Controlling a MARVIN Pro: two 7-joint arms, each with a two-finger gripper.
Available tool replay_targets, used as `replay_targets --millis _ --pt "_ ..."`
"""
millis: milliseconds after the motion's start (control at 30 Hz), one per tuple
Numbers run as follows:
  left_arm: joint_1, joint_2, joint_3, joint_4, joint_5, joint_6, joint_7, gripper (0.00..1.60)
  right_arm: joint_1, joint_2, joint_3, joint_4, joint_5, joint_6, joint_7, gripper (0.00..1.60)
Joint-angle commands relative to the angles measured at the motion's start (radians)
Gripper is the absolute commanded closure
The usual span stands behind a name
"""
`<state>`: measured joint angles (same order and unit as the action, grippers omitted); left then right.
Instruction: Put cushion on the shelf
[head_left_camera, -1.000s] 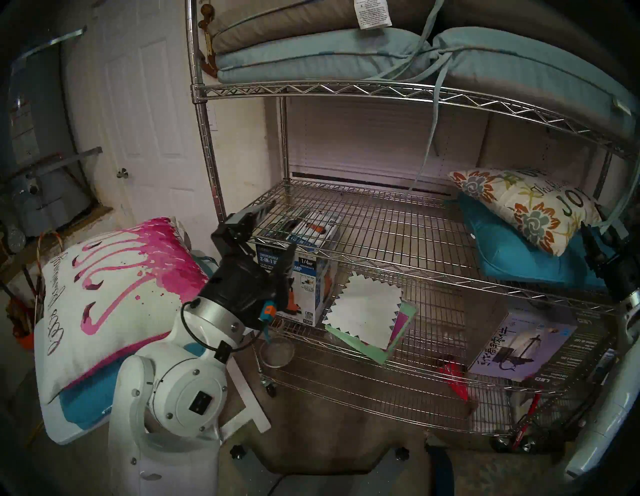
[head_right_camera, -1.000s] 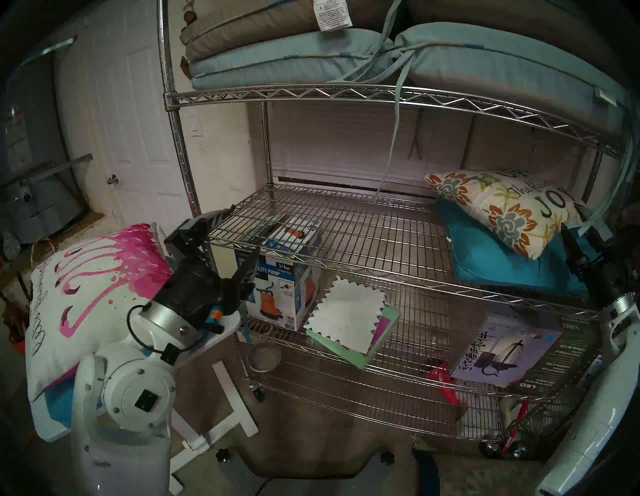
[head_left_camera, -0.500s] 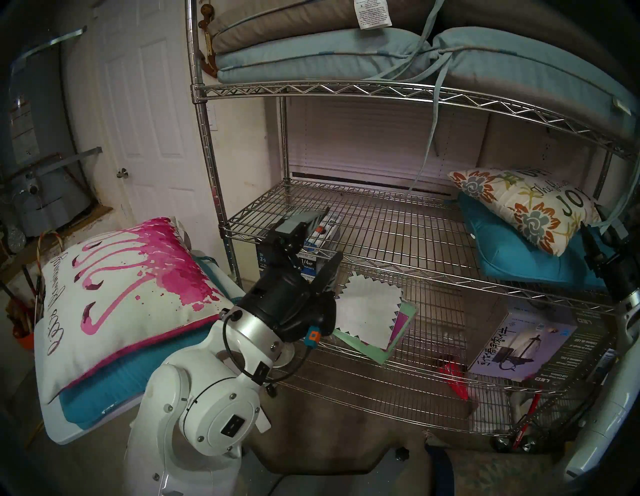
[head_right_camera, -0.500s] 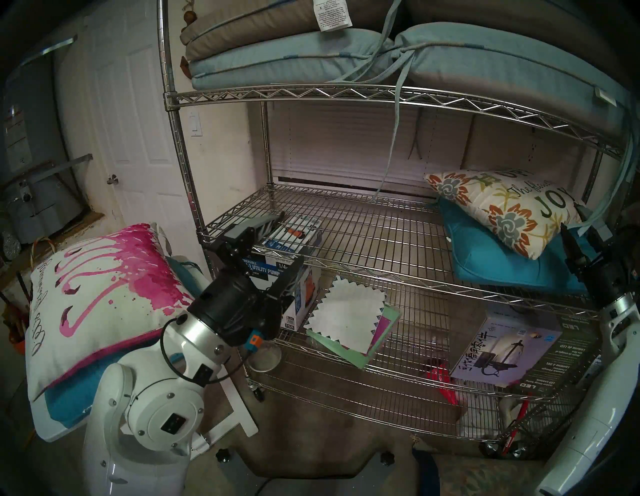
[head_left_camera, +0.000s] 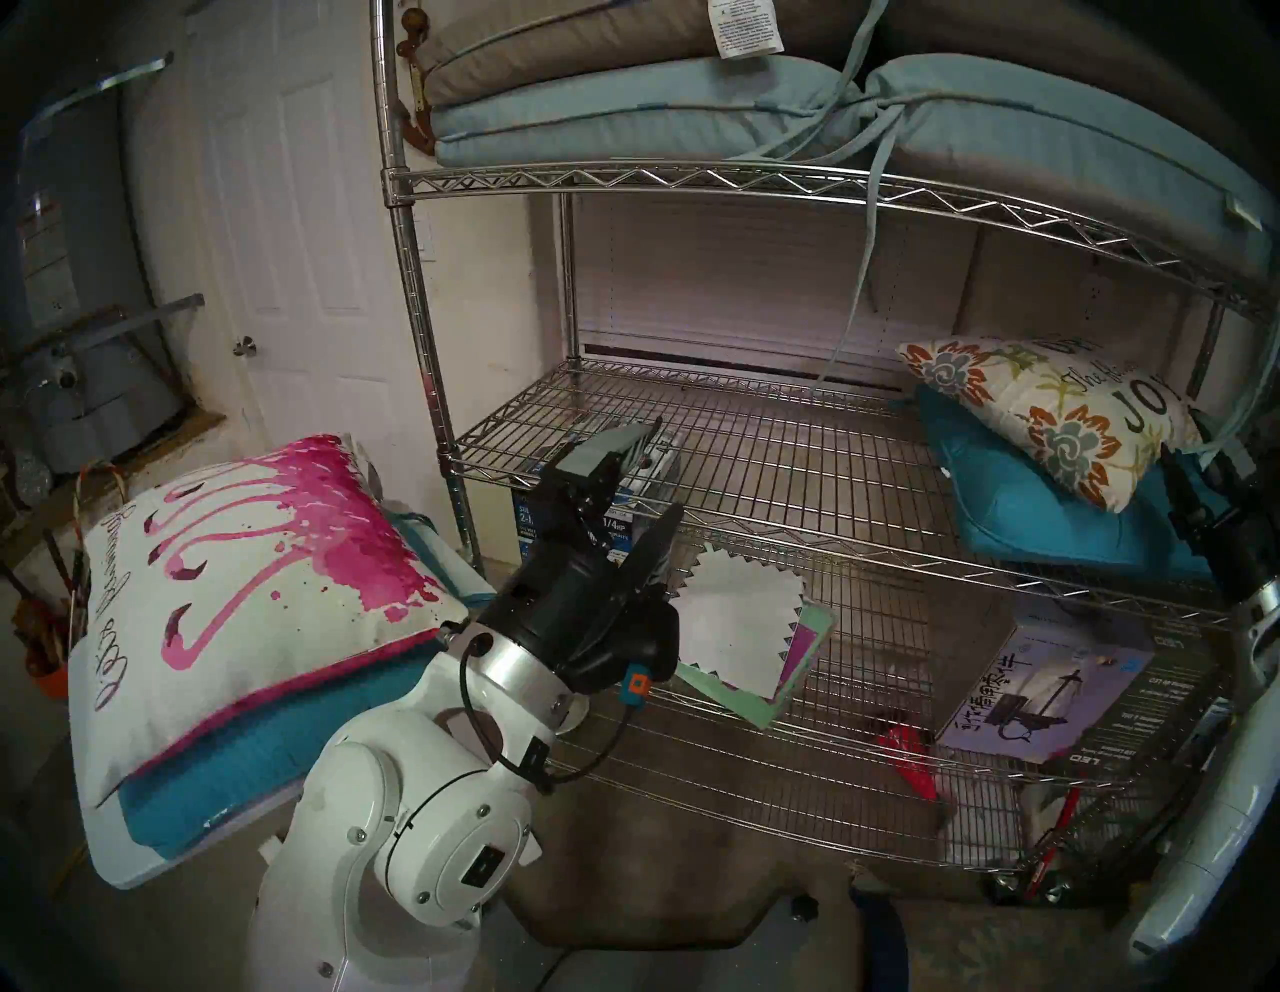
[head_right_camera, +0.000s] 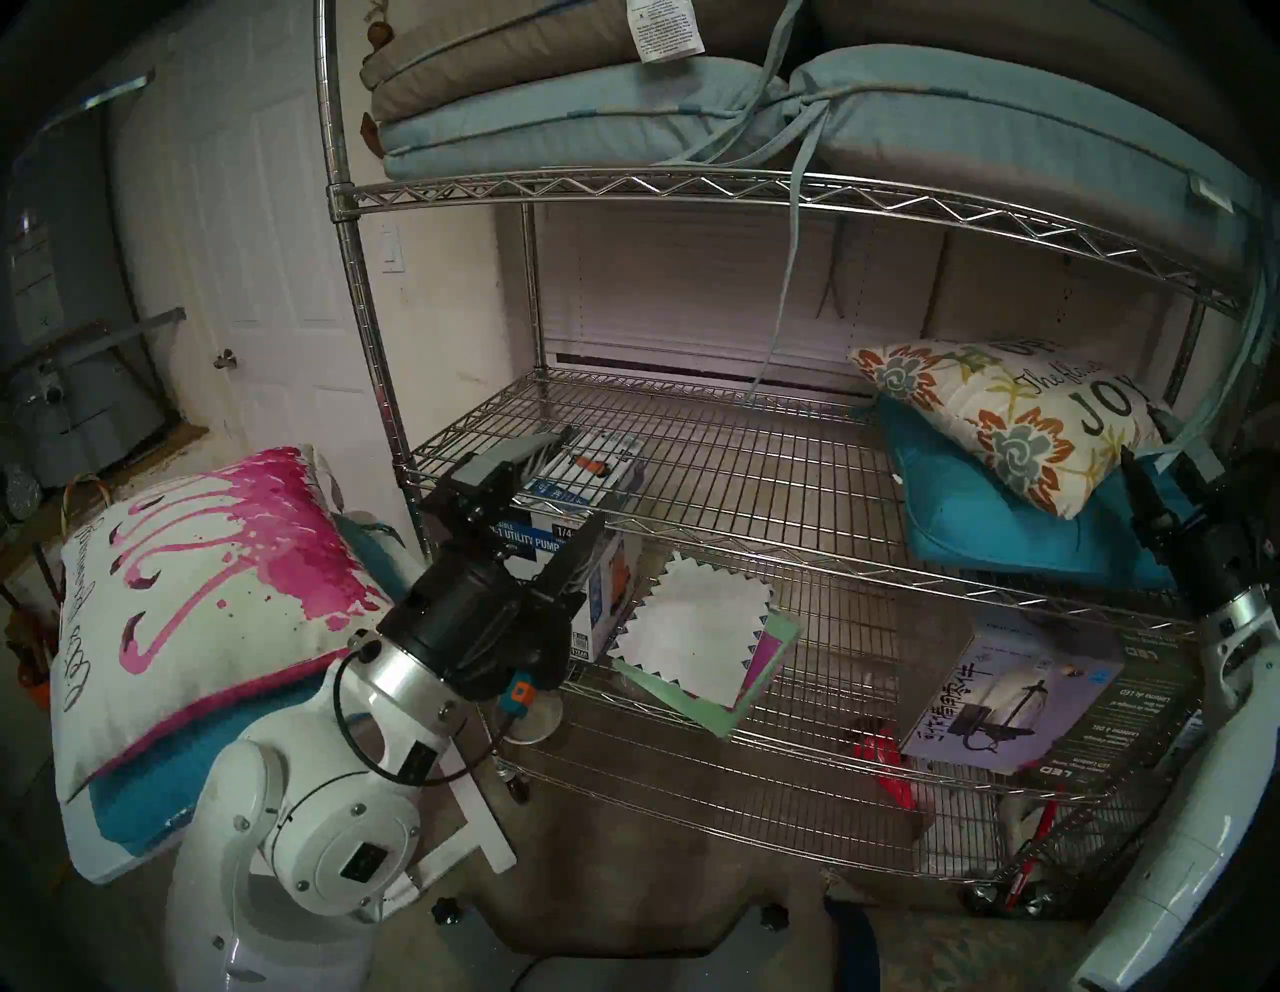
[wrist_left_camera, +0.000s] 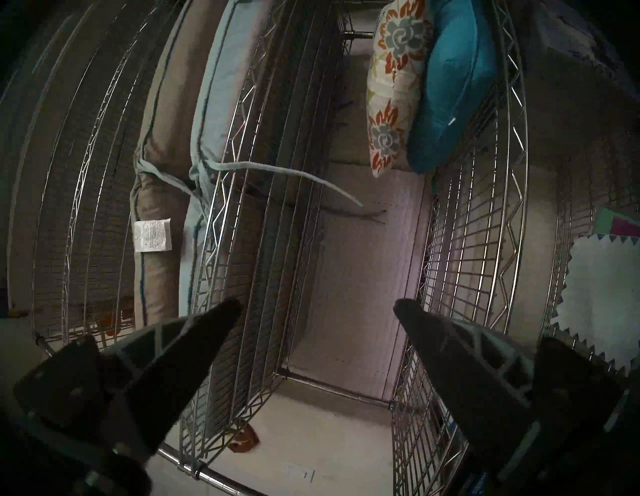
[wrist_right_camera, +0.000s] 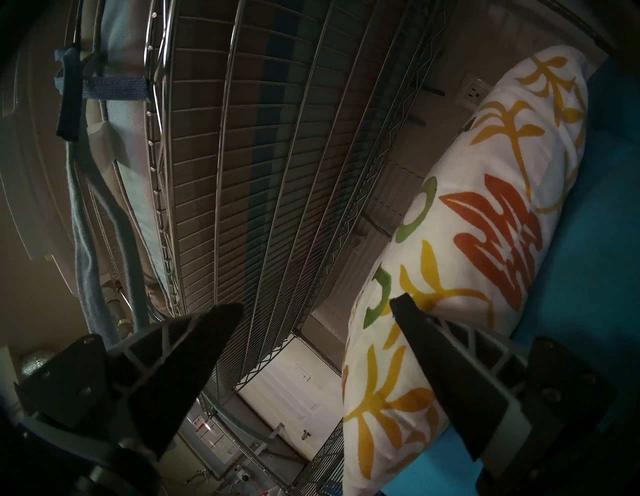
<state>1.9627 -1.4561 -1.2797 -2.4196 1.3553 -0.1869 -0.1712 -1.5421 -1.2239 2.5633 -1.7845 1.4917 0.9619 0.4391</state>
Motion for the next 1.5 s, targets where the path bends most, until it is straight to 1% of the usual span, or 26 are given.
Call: replay_targets --millis 0,400,967,1467 --pt "0.013 0.014 0.005 -0.024 0.033 0.042 0.059 0.0 0.006 0.007 0.0 -0.014 0.007 -0.002 0.006 0.0" --pt "0.032 0.04 0.022 -0.024 0.098 0.115 0.134 0.0 0.006 0.007 0.0 -0.013 0.007 -0.002 0.006 0.0" --pt "0.151 0.067 -0.013 -0.024 0.191 0.244 0.219 0.0 0.006 0.007 -0.001 -0.012 0.006 -0.002 0.005 0.0" --pt "0.286 0.073 -0.061 -0.024 0.252 0.376 0.289 0.0 0.006 0.007 -0.001 -0.012 0.006 -0.002 0.005 0.0"
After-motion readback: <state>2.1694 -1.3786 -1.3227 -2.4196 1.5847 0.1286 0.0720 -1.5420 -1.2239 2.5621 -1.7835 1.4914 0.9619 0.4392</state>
